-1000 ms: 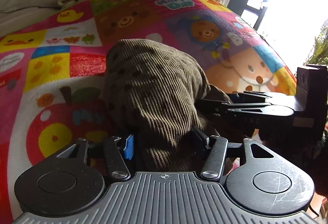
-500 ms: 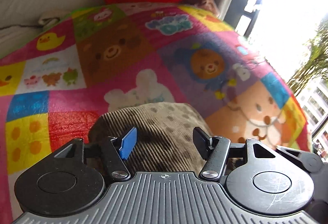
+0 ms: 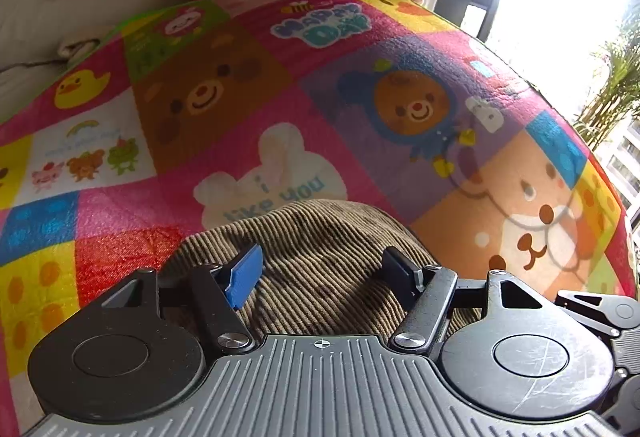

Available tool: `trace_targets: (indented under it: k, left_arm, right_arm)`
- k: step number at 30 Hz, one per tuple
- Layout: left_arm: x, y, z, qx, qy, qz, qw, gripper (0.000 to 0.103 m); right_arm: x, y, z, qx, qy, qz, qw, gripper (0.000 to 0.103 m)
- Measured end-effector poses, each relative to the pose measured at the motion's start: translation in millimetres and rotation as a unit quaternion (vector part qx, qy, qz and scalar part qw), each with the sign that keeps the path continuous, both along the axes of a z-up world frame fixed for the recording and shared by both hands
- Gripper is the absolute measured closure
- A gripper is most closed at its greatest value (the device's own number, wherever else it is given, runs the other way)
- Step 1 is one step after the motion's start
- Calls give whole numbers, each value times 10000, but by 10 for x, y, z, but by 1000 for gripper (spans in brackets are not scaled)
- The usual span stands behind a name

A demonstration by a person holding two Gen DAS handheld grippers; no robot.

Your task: Fold clothes

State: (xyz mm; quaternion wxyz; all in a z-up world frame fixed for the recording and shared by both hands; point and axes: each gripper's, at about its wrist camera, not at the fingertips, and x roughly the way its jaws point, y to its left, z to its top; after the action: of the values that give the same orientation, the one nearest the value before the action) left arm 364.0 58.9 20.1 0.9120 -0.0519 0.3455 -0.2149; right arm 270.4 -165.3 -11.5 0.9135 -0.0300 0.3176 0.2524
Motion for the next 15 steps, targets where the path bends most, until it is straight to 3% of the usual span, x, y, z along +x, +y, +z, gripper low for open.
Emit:
trace_targets:
  k: [5,8,11,15]
  left_arm:
    - [-224,49,77,74,-79,281,9995,30]
    - [-666,156,88,87,-227,503,9984,19]
    - [-1127,242,-38,48,-200,534,9984,18]
    - [-1391,253,-297,453,38,704,9965,16]
  right_arm:
    - [3,-105,-140,69,95,-219,9997,32]
    - [-129,-149,-113,83,-84,-253,9996,32]
    - [-240,-266,-66,215,-258,-396,9986,32]
    - [-179,-279,-71,23,-227,-584,9980,26]
